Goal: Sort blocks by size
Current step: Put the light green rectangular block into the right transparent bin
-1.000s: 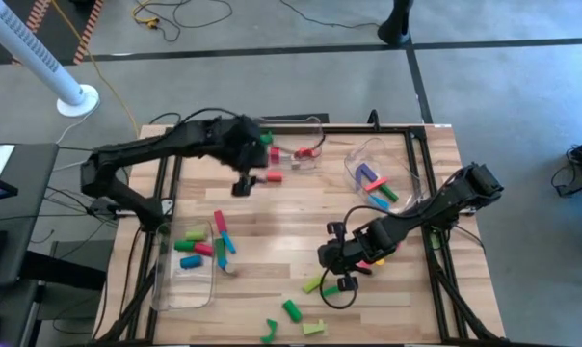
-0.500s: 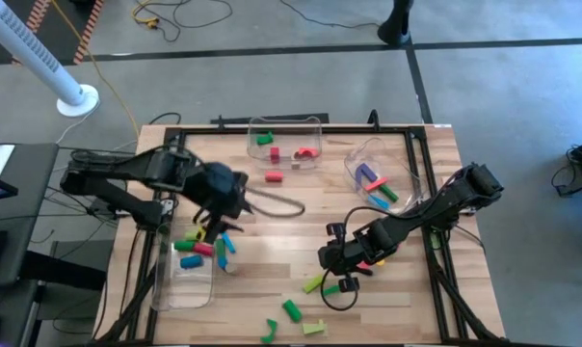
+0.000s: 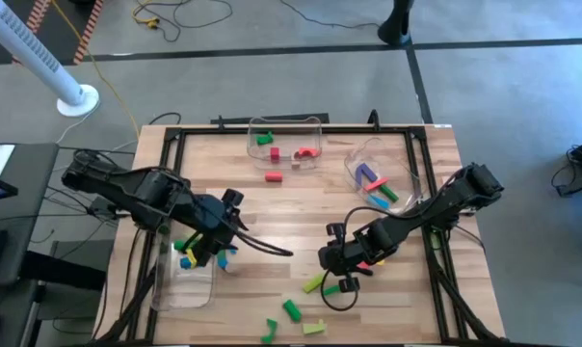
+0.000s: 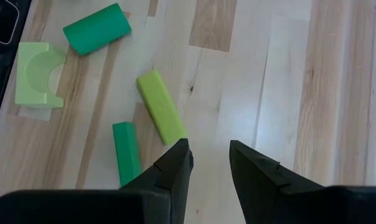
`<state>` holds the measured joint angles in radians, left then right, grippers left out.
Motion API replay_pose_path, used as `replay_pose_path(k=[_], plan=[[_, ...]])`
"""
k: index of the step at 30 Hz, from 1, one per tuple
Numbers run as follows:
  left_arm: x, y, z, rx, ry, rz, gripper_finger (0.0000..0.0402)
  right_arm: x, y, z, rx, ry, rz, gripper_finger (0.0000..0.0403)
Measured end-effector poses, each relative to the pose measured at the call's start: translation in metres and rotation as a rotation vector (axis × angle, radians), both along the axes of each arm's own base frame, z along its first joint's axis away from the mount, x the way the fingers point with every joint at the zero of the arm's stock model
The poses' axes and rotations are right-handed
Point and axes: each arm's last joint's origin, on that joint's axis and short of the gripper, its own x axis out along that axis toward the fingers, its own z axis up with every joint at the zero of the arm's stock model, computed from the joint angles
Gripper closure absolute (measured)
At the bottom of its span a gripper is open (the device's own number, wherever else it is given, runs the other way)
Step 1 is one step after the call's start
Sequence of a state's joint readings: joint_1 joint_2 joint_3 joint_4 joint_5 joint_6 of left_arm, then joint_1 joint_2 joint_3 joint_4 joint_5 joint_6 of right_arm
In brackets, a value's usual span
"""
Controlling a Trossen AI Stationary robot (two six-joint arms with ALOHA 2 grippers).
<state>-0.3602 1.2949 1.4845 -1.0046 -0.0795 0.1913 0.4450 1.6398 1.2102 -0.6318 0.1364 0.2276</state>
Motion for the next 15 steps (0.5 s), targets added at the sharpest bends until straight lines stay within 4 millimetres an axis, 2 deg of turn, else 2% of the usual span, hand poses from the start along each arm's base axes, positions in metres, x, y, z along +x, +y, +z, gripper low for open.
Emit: replay_pose_path(k=[9, 15], plan=[[-0.002, -0.007, -0.001, -0.005, -0.003, 0.001, 0.0185, 0.000, 0.001, 0.000, 0.005, -0.001, 0.002, 0.0262], [0.005, -0.014, -0.031, -0.002, -0.001, -0.016, 0.0185, -0.002, 0.008, 0.001, 0.015, -0.017, 0.024, 0.0262]])
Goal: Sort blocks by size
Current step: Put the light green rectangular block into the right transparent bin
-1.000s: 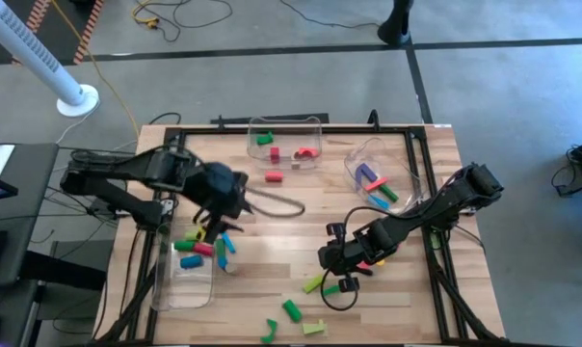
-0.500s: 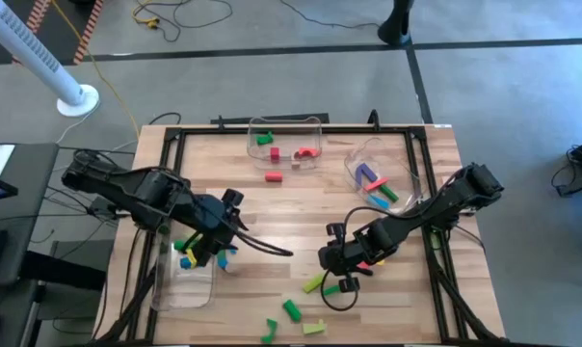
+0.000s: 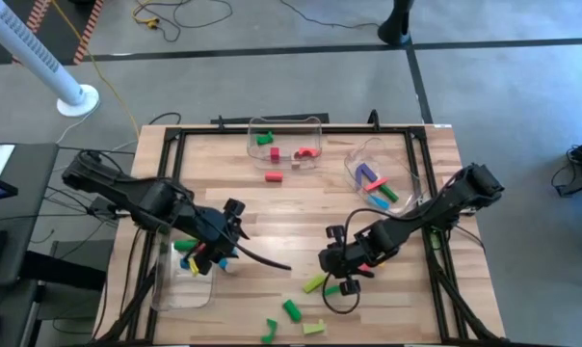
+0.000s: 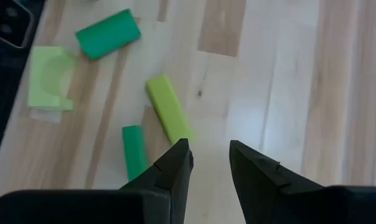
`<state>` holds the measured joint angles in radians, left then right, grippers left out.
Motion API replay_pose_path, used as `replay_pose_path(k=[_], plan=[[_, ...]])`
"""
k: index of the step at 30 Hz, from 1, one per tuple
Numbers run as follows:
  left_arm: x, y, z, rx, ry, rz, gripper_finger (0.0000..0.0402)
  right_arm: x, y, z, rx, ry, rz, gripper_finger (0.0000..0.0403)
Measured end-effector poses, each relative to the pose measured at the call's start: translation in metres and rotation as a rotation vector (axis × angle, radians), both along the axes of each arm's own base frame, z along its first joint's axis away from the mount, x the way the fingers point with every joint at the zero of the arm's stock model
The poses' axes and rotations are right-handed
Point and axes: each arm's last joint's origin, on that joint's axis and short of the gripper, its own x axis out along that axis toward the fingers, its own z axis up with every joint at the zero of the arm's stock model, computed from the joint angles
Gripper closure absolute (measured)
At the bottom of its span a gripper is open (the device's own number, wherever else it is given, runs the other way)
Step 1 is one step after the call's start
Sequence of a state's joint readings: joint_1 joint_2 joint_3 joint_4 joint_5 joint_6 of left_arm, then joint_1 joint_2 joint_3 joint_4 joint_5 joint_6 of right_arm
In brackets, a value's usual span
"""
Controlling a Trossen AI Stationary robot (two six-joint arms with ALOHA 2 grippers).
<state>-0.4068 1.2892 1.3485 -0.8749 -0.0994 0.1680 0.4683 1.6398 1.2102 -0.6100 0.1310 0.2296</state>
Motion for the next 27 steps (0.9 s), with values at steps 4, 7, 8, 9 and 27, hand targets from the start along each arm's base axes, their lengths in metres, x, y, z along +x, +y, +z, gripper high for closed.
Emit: replay_pose_path(k=[4, 7, 8, 9, 27], plan=[[0.006, -0.005, -0.021, -0.026, -0.017, -0.026, 0.0185, -0.002, 0.004, 0.000, 0.001, -0.002, 0.016, 0.0262], [0.009, -0.007, -0.034, -0.033, -0.029, -0.044, 0.0185, -0.002, 0.006, 0.000, 0.004, -0.007, 0.020, 0.0262], [0.010, -0.007, -0.038, -0.032, -0.034, -0.046, 0.0185, -0.002, 0.006, 0.001, 0.005, -0.009, 0.020, 0.0262], [0.010, -0.007, -0.042, -0.030, -0.034, -0.048, 0.0185, -0.002, 0.006, 0.001, 0.007, -0.013, 0.019, 0.0262], [0.017, -0.011, -0.095, -0.097, -0.145, -0.073, 0.0185, 0.002, 0.010, 0.004, 0.033, -0.065, 0.027, 0.0194]])
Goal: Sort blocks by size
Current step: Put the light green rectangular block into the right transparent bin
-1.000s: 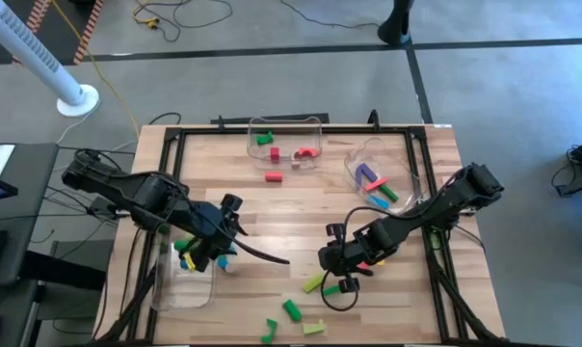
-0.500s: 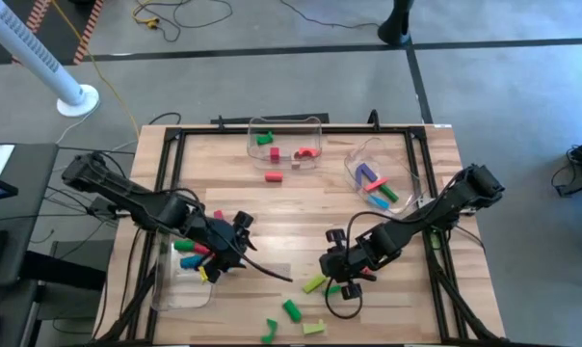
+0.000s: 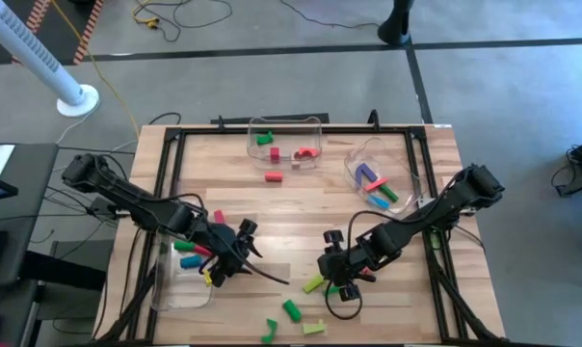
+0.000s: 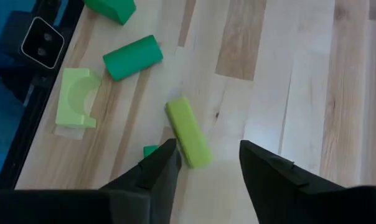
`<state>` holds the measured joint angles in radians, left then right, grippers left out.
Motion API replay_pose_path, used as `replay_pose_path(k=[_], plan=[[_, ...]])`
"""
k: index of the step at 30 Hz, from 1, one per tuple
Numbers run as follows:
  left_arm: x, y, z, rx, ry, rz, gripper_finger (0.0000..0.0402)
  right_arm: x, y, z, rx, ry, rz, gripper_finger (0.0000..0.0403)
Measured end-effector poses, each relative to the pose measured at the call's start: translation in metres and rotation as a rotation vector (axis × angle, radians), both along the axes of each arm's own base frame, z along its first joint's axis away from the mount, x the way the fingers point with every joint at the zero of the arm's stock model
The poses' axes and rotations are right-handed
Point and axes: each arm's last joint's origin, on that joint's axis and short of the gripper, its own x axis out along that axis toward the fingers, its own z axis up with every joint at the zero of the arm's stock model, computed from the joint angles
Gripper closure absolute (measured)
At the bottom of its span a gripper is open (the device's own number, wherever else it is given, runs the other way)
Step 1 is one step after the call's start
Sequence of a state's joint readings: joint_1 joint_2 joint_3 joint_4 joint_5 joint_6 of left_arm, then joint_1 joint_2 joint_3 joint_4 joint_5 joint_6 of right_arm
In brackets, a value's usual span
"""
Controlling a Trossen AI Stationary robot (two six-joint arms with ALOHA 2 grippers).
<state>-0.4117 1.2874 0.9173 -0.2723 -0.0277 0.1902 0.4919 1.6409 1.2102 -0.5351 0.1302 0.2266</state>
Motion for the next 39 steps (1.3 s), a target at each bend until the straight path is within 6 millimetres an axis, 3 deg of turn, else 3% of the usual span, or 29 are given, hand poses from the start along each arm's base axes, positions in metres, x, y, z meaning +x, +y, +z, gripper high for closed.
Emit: replay_pose_path(k=[13, 16, 24, 34, 39], plan=[[-0.001, 0.000, -0.021, -0.028, -0.063, -0.009, 0.0185, -0.001, 0.025, 0.008, 0.024, -0.137, 0.124, 0.0197], [-0.001, 0.000, -0.022, -0.031, -0.071, -0.010, 0.0185, 0.002, 0.026, 0.002, 0.015, -0.132, 0.130, 0.0200], [-0.003, -0.003, -0.031, -0.163, -0.112, -0.119, 0.0185, 0.020, 0.033, -0.037, 0.000, -0.060, 0.169, 0.0200], [-0.004, -0.003, -0.034, -0.196, -0.066, -0.108, 0.0185, 0.023, 0.042, -0.033, 0.050, -0.133, 0.177, 0.0200], [-0.004, -0.004, -0.035, -0.215, -0.054, -0.100, 0.0185, 0.022, 0.052, -0.042, 0.054, -0.123, 0.192, 0.0201]])
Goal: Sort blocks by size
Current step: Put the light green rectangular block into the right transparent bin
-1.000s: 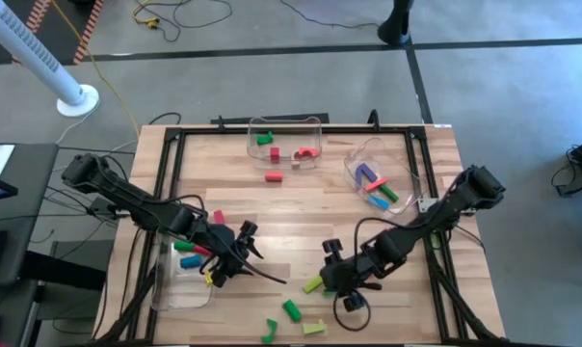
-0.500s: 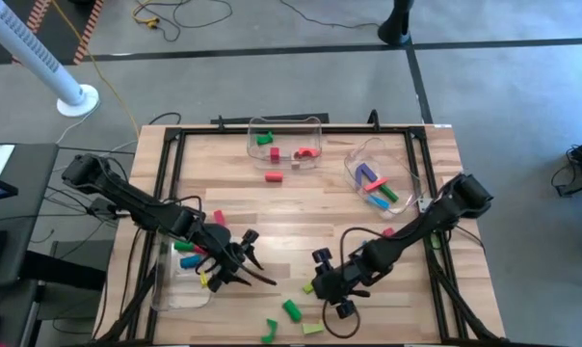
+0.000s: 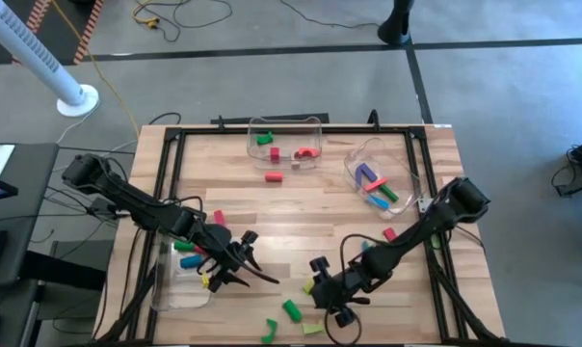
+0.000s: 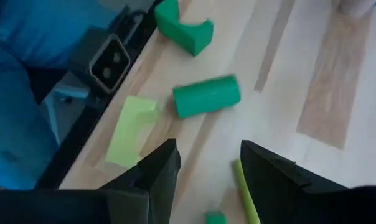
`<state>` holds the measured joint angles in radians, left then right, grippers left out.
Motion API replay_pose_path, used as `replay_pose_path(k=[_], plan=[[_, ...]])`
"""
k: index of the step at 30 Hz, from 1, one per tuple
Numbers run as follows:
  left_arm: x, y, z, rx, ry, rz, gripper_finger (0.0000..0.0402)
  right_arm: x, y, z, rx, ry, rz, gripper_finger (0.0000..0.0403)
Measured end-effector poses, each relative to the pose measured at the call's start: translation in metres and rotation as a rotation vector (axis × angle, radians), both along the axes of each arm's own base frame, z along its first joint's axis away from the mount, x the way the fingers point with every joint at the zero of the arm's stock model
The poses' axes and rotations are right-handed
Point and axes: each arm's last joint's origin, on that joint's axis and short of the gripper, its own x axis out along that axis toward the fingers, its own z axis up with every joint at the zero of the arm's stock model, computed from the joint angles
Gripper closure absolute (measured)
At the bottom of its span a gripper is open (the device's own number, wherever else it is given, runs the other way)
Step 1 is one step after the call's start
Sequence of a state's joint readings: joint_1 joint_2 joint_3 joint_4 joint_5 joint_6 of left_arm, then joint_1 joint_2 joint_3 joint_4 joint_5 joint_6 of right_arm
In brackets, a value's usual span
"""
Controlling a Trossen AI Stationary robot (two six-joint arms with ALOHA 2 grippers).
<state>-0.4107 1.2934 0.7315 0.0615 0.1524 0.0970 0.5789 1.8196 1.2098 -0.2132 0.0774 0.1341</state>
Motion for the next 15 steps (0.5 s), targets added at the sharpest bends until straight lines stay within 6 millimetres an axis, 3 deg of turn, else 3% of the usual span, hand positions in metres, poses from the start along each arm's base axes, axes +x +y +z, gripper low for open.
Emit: replay_pose_path(k=[15], plan=[[0.000, 0.000, 0.000, -0.050, 0.027, 0.035, 0.0185, -0.001, 0.019, -0.007, 0.052, -0.036, 0.042, 0.0201]])
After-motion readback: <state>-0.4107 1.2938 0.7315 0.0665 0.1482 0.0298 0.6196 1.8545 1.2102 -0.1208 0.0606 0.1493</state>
